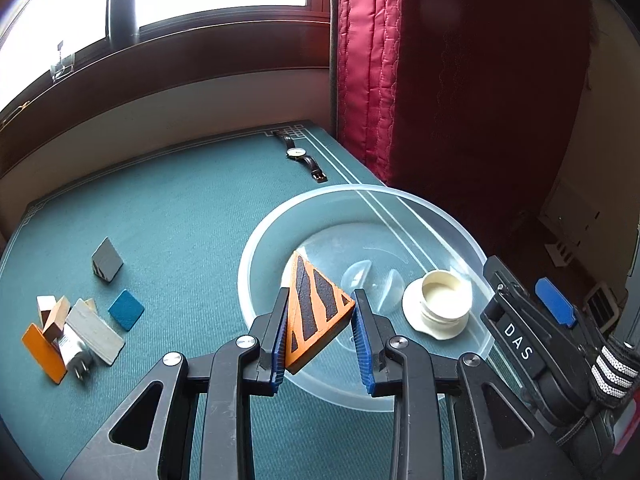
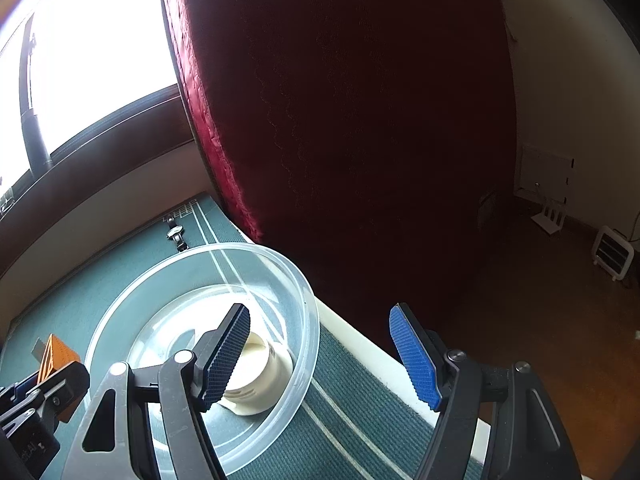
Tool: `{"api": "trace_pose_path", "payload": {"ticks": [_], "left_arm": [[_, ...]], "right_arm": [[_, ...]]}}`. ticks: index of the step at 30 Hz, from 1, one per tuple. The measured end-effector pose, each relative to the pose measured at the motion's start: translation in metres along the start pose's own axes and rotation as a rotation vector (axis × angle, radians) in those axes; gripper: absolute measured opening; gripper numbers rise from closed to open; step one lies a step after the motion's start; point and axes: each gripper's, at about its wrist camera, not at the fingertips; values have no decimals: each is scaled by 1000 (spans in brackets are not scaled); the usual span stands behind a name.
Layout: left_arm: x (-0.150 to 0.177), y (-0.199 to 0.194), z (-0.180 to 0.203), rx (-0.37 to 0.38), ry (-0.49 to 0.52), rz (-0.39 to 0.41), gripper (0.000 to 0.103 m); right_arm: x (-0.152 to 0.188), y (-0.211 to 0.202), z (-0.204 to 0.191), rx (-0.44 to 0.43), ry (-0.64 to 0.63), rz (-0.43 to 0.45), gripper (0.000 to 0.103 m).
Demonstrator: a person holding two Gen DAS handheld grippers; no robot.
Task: Organize rigid objects
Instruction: 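Lower the striped triangle block into the basin and open the left gripper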
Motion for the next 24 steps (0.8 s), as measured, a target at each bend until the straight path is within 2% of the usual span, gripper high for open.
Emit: {"api": "trace_pose_path", "payload": {"ticks": [3,6,8,9,14,24], "left_arm": [[-2,5,0,7,0,-4,30],[-1,6,-2,16,-8,-10,36],[-1,4,-5,11,-19,-3,62],[0,2,-7,-3,-25,10,66],[2,-10,-13,-77,-16,55,69],[14,-30,-23,-158,-18,87,75]], "right_arm": [[0,1,0,2,3,-3,76],[0,1,1,5,9,-4,76],[0,1,1,6,10,-4,76],[-2,2,-2,7,11,-4,76],[-2,1,-2,7,10,0,77],[-1,1,-4,2,4,4,81]]}}
Point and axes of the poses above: each gripper's, at about its wrist camera, not at the fingertips, and y roughly the way its jaws point, z to its right, x to its underside, and after that the axes turned 14 degrees about x, right-handed
